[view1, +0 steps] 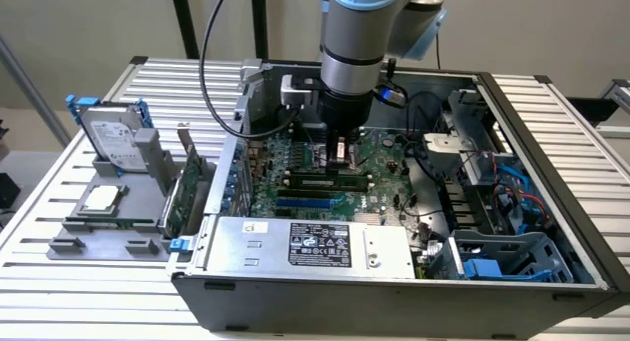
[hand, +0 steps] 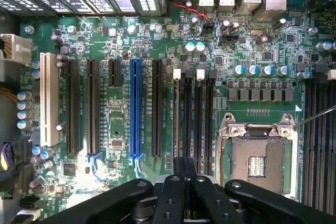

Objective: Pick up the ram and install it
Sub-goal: 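Press down the ram until it locks into place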

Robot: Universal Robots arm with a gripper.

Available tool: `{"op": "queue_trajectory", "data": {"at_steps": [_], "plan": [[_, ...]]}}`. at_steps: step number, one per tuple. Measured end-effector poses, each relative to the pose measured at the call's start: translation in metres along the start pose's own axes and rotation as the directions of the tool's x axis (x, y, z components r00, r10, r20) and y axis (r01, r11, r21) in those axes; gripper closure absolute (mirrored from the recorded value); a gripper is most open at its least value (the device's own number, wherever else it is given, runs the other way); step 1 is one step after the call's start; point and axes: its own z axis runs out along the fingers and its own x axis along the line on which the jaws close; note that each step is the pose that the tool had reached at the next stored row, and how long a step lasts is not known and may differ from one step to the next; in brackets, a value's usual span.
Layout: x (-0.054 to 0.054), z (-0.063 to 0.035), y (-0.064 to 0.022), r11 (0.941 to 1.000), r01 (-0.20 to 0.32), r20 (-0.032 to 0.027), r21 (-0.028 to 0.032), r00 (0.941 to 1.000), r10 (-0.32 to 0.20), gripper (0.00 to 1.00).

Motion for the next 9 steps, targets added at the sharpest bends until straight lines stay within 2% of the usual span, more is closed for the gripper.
{"op": "queue_trajectory", "data": {"at_steps": [2, 6, 7, 8, 9], "plan": [[0.0002, 0.0026, -0.0001, 1.0, 0.0, -0.0017, 0.0, 1.0, 0.0, 1.0], [0.0, 0.0072, -0.0001, 1.0, 0.0, -0.0011, 0.0009, 1.0, 0.0, 1.0], [0.0, 0.006, -0.0001, 1.0, 0.0, -0.0012, 0.0009, 1.0, 0.0, 1.0], [-0.0003, 0.0031, -0.0001, 1.0, 0.0, 0.0015, 0.0019, 1.0, 0.0, 1.0], [0.0, -0.0015, 0.0001, 1.0, 0.0, 0.0005, 0.0017, 1.0, 0.0, 1.0]]}}
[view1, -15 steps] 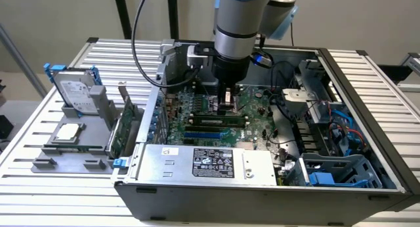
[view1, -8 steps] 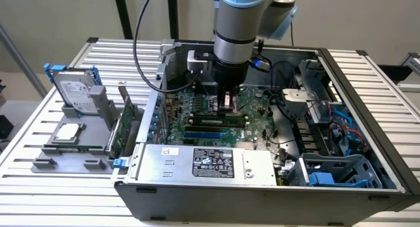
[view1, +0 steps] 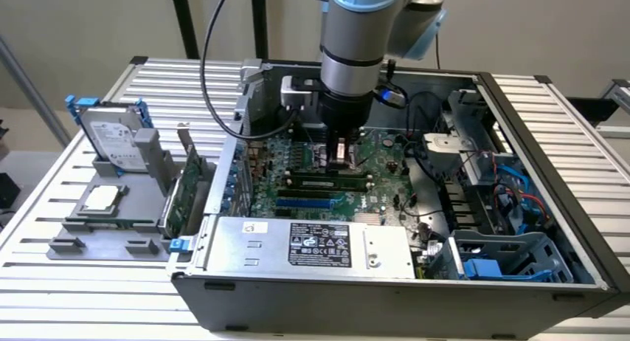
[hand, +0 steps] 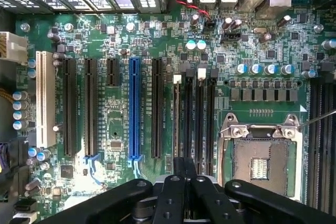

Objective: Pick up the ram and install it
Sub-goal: 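Press down the ram until it locks into place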

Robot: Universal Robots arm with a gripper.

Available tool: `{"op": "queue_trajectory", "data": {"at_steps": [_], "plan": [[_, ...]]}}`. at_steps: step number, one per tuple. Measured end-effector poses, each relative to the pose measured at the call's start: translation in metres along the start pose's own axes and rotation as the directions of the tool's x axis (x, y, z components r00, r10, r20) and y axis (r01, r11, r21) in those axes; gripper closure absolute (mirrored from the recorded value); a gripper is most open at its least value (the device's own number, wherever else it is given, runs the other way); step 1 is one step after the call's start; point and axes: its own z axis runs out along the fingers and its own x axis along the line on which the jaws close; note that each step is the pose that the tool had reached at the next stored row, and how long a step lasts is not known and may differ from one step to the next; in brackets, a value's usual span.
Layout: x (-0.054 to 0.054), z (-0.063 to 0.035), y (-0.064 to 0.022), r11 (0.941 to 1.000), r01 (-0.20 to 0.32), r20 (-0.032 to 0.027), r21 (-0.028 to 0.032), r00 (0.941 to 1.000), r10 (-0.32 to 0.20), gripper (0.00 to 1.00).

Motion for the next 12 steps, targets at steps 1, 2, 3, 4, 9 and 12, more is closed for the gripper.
{"op": "queue_trajectory", "data": {"at_steps": [1, 2, 3, 4, 9, 12], "plan": [[0.0, -0.0048, 0.0001, 1.0, 0.0, -0.0005, -0.0002, 1.0, 0.0, 1.0], [0.0, -0.0094, 0.0003, 1.0, 0.0, -0.0004, -0.0002, 1.0, 0.0, 1.0], [0.0, -0.0141, 0.0004, 1.0, 0.0, -0.0006, -0.0003, 1.0, 0.0, 1.0], [0.0, -0.0176, 0.0004, 1.0, 0.0, -0.0005, -0.0002, 1.0, 0.0, 1.0], [0.001, -0.0189, 0.0005, 1.0, 0.0, -0.0006, -0.0003, 1.0, 0.0, 1.0], [0.001, -0.0191, 0.0005, 1.0, 0.0, -0.0006, -0.0002, 1.0, 0.0, 1.0]]}}
